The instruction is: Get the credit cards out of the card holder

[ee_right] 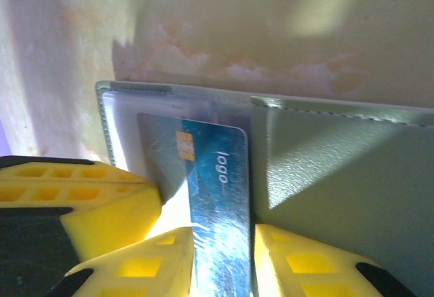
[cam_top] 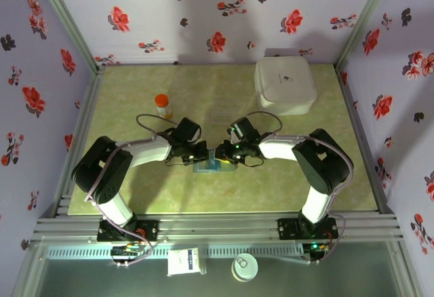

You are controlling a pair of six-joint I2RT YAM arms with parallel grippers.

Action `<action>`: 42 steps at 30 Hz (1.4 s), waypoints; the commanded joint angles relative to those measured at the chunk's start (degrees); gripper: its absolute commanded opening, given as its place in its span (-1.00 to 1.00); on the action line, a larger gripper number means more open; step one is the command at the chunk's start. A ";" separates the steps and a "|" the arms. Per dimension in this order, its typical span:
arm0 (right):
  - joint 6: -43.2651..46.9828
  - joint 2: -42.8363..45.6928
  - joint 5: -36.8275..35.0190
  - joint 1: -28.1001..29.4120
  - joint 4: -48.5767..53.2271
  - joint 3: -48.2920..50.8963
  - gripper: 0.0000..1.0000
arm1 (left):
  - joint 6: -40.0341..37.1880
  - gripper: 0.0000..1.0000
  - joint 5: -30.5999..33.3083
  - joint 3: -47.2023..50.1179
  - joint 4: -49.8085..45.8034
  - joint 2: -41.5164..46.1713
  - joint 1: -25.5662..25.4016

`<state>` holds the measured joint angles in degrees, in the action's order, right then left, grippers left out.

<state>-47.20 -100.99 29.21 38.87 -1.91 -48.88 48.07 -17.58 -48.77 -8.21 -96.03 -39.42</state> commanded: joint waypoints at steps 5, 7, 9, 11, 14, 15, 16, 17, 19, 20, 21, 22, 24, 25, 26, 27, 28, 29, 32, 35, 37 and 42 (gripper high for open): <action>-1.01 -0.62 1.81 -0.11 -2.92 0.46 -0.52 | 0.99 -1.00 1.81 1.42 -2.52 -0.08 0.39; -1.06 -0.71 1.84 -0.11 -2.92 0.35 -0.56 | 0.96 -1.00 1.75 1.24 -2.52 0.07 0.39; -1.07 -0.79 1.81 -0.11 -2.83 0.20 -0.60 | 0.95 -1.00 1.68 1.14 -2.52 0.12 0.40; -1.03 -0.74 1.75 -0.17 -2.51 0.10 -0.65 | 0.91 -1.00 1.61 1.14 -2.52 0.14 0.39; -0.71 -0.70 1.31 -0.28 -1.72 -0.08 -0.67 | 0.95 -0.99 1.51 1.13 -2.52 0.18 0.47; -0.62 -0.61 1.08 -0.29 -1.43 -0.15 -0.67 | 0.88 -0.99 1.57 1.18 -2.52 0.22 0.48; -0.53 -0.54 0.81 -0.29 -1.20 -0.07 -0.68 | 0.80 -0.99 1.51 1.26 -2.52 0.31 0.55; -0.52 -0.43 0.64 -0.37 -1.08 -0.07 -0.69 | 0.84 -0.99 1.54 1.31 -2.52 0.30 0.57; -0.52 -0.18 0.35 -0.46 -0.93 0.06 -0.71 | 0.86 -0.99 1.52 1.40 -2.53 0.49 0.63; -0.44 0.02 0.20 -0.55 -0.69 0.10 -0.72 | 0.79 -0.99 1.50 1.49 -2.52 0.51 0.65; -0.35 0.18 0.02 -0.70 -0.49 0.23 -0.73 | 0.88 -0.98 1.54 1.49 -2.52 0.71 0.74; -0.18 0.33 -0.16 -0.80 -0.18 0.35 -0.74 | 0.89 -0.97 1.54 1.50 -2.52 0.78 0.73; 0.17 0.83 -0.37 -1.07 0.52 0.61 -0.75 | 0.81 -0.93 1.51 1.63 -2.47 1.10 0.83; 0.35 1.11 -0.47 -1.24 0.84 0.84 -0.76 | 0.84 -0.90 1.50 1.75 -2.43 1.19 0.79; 0.51 1.45 -0.57 -1.41 1.07 1.04 -0.76 | 0.80 -0.88 1.54 1.68 -2.46 1.32 0.90; 0.66 1.94 -0.88 -1.56 1.44 1.36 -0.76 | 0.77 -0.86 1.46 1.74 -2.41 1.45 0.92; 0.79 2.41 -1.07 -1.85 1.83 1.66 -0.77 | 0.66 -0.83 1.41 1.71 -2.39 1.52 0.97; 0.87 2.99 -1.30 -2.00 2.05 2.06 -0.77 | 0.60 -0.82 1.42 1.75 -2.42 1.53 1.00; 1.45 4.61 -2.08 -2.64 3.66 2.88 -0.77 | 0.31 -0.80 1.13 1.65 -2.47 1.54 1.26; 2.27 6.72 -2.70 -3.10 5.87 3.17 -0.78 | 0.23 -0.80 0.80 1.65 -2.43 1.84 1.53; 3.33 8.16 -3.42 -3.19 7.89 2.77 -0.79 | 0.22 -0.80 0.56 1.57 -2.34 2.23 1.54; 7.76 11.10 -6.82 -3.34 13.50 0.06 -0.83 | -0.01 -0.79 -0.20 0.88 -2.10 3.46 1.65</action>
<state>-43.40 -91.92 25.85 35.99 6.02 -46.63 48.07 -17.63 -47.83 -8.82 -94.50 -38.24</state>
